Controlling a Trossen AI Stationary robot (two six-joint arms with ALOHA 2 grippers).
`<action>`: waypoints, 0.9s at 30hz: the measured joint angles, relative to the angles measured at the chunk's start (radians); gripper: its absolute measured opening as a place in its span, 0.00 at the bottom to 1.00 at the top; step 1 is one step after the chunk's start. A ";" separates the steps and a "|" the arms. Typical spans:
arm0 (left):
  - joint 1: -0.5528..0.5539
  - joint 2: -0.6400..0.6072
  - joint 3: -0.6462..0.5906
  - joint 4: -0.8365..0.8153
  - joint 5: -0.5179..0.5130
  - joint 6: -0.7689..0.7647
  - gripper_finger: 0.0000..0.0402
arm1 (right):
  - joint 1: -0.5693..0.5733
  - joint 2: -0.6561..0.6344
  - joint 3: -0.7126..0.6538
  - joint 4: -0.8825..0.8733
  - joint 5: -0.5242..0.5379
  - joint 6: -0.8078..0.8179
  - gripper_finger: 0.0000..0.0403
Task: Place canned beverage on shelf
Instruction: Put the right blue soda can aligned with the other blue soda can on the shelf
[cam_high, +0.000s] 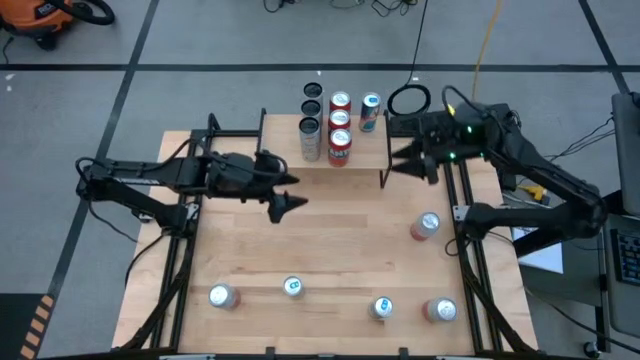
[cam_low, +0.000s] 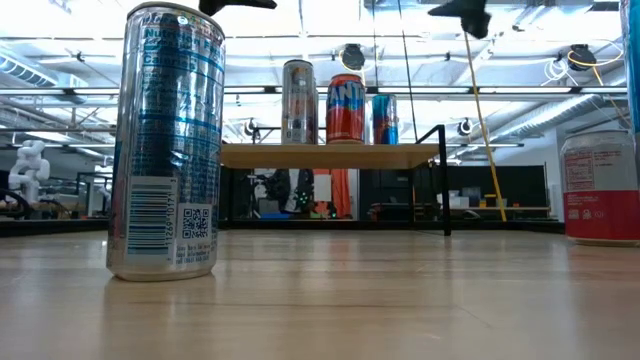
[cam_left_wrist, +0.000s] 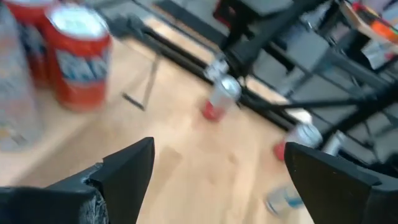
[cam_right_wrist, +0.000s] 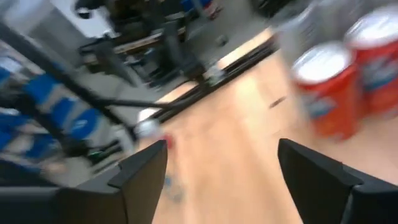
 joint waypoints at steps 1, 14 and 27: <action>-0.010 0.000 0.000 -0.018 0.011 -0.020 0.90 | 0.039 -0.009 0.000 -0.014 0.019 0.048 0.68; -0.187 0.000 0.000 -0.190 0.000 -0.133 0.90 | 0.618 0.038 0.000 -0.001 0.327 0.369 0.60; -0.322 0.000 0.000 -0.211 -0.100 -0.200 0.90 | 0.987 0.305 0.039 0.101 0.448 0.523 0.60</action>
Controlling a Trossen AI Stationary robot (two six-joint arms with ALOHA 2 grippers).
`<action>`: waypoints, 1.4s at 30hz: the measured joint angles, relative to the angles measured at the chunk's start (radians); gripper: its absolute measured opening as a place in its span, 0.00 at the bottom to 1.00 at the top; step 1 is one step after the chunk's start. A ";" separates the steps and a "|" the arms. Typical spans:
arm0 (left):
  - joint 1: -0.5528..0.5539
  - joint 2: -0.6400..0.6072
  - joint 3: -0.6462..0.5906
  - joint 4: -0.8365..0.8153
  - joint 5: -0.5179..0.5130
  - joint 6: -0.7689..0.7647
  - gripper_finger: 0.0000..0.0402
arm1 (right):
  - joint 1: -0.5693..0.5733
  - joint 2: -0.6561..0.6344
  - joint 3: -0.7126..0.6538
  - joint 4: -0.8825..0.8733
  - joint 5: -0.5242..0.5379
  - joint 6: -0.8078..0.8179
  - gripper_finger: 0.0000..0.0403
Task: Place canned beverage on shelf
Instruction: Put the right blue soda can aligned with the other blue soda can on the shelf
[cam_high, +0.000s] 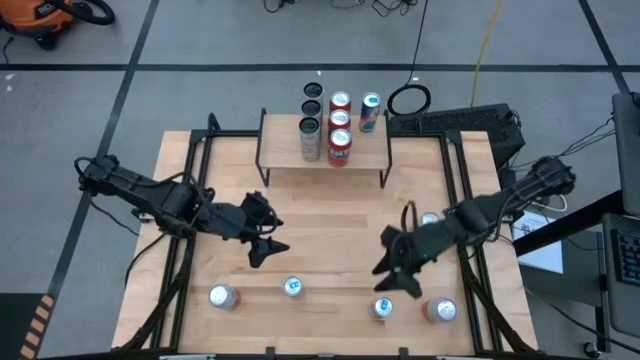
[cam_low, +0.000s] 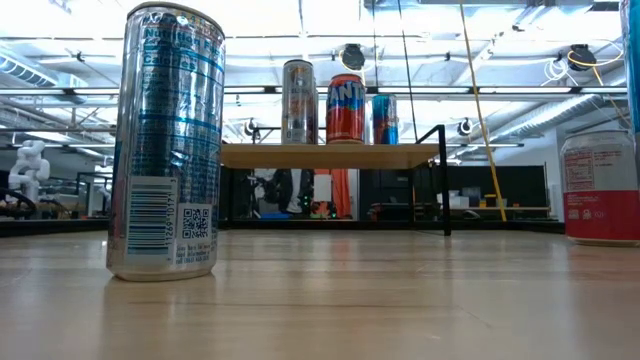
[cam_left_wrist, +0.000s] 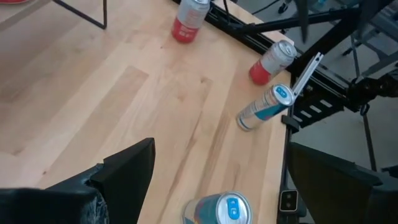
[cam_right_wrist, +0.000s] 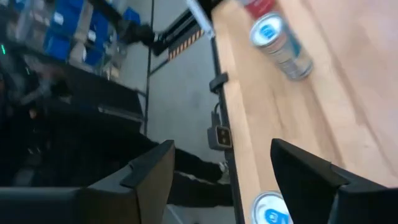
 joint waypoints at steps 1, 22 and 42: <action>-0.002 0.000 0.000 -0.002 0.000 0.000 0.90 | 0.017 0.022 0.017 -0.001 0.009 -0.011 0.60; -0.010 0.000 -0.050 -0.022 -0.031 -0.017 0.90 | 0.169 0.386 0.359 -0.500 0.016 -0.104 0.65; -0.010 0.000 -0.050 -0.022 -0.063 -0.029 0.90 | 0.168 0.544 0.358 -0.587 0.027 -0.198 0.93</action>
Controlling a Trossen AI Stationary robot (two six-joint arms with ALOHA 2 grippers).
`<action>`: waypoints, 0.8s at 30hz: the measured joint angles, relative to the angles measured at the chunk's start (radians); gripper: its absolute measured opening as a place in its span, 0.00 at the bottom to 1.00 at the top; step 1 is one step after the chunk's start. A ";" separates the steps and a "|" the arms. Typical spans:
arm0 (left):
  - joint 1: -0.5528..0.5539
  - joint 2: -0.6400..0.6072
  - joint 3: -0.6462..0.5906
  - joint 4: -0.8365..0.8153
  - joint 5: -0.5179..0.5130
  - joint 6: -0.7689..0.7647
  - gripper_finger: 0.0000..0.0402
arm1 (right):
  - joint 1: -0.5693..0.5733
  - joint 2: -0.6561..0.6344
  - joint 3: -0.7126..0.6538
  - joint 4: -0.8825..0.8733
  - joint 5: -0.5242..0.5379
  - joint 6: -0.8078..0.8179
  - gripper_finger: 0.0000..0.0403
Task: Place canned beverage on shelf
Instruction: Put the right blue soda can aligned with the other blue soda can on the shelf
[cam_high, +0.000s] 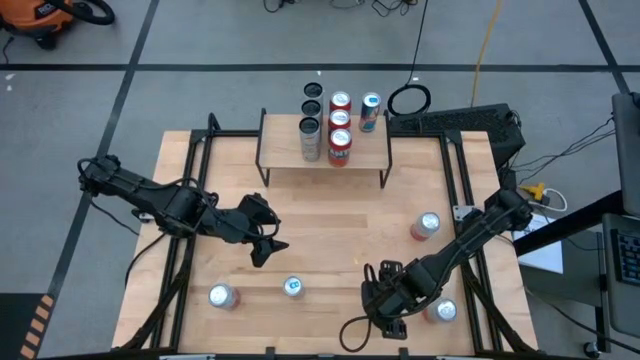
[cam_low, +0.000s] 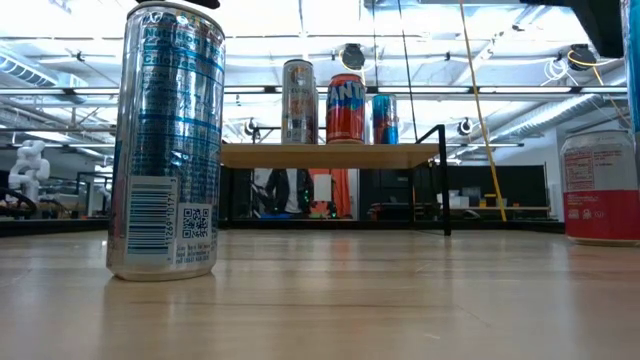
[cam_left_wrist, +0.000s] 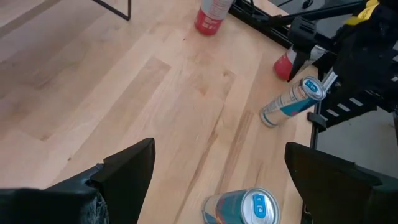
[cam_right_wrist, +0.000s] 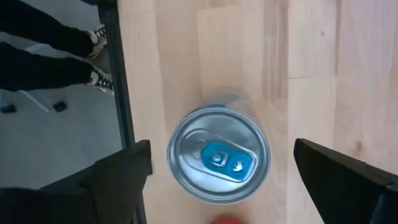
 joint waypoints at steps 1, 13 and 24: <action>0.000 0.000 0.000 0.000 0.000 0.004 0.90 | 0.000 0.001 0.000 0.000 0.009 0.000 0.93; 0.000 0.000 0.000 0.000 0.000 0.033 0.90 | 0.000 0.008 0.000 0.017 0.021 -0.056 0.86; 0.000 0.000 0.000 0.000 0.000 0.033 0.90 | 0.000 0.031 0.000 0.034 0.017 -0.062 0.84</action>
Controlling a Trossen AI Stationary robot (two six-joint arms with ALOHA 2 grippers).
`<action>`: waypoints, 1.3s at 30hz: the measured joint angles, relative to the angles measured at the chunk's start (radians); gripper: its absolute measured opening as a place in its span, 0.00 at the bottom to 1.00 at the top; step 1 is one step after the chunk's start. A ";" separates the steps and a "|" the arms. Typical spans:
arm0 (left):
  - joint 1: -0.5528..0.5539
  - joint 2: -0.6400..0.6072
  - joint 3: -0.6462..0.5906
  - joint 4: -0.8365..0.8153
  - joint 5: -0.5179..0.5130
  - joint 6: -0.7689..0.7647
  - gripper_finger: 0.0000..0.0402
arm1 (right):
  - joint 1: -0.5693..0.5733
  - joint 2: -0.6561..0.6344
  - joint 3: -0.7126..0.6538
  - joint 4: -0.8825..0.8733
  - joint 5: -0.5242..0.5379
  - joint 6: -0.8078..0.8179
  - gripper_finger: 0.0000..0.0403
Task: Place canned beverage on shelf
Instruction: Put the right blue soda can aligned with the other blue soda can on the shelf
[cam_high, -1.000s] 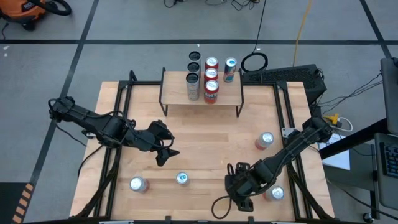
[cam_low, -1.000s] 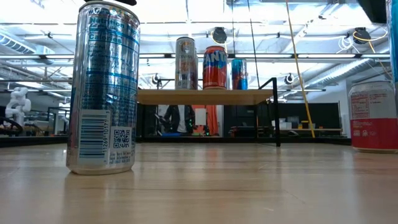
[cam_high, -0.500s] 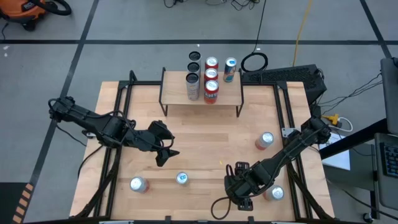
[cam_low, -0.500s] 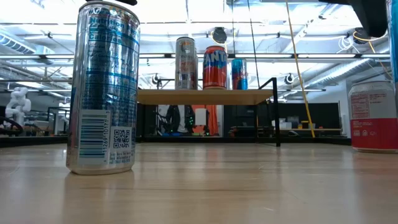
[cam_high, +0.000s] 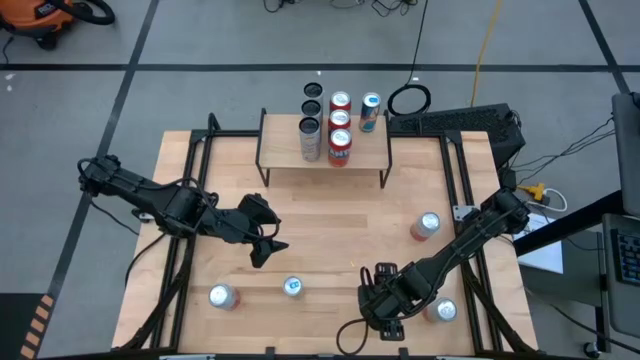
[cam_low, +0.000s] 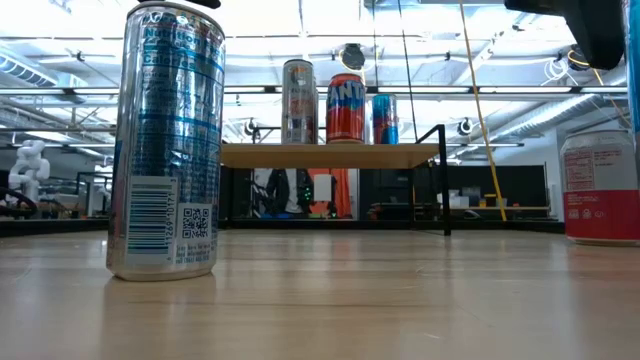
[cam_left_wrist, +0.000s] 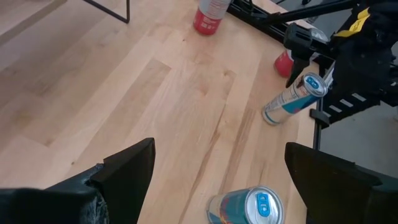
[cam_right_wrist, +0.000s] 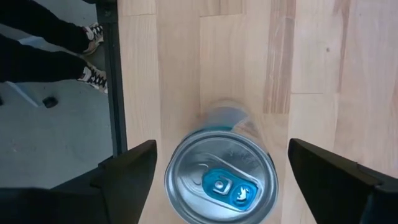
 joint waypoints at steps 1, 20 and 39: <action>0.000 0.000 0.000 0.000 0.000 0.002 0.90 | 0.000 0.000 0.000 0.000 0.000 0.006 0.84; 0.000 0.000 0.000 -0.001 0.005 0.018 0.90 | 0.000 0.000 -0.037 0.007 0.004 0.073 0.82; 0.000 0.000 0.000 -0.001 0.005 0.018 0.90 | 0.000 -0.001 -0.036 0.000 -0.001 0.073 0.52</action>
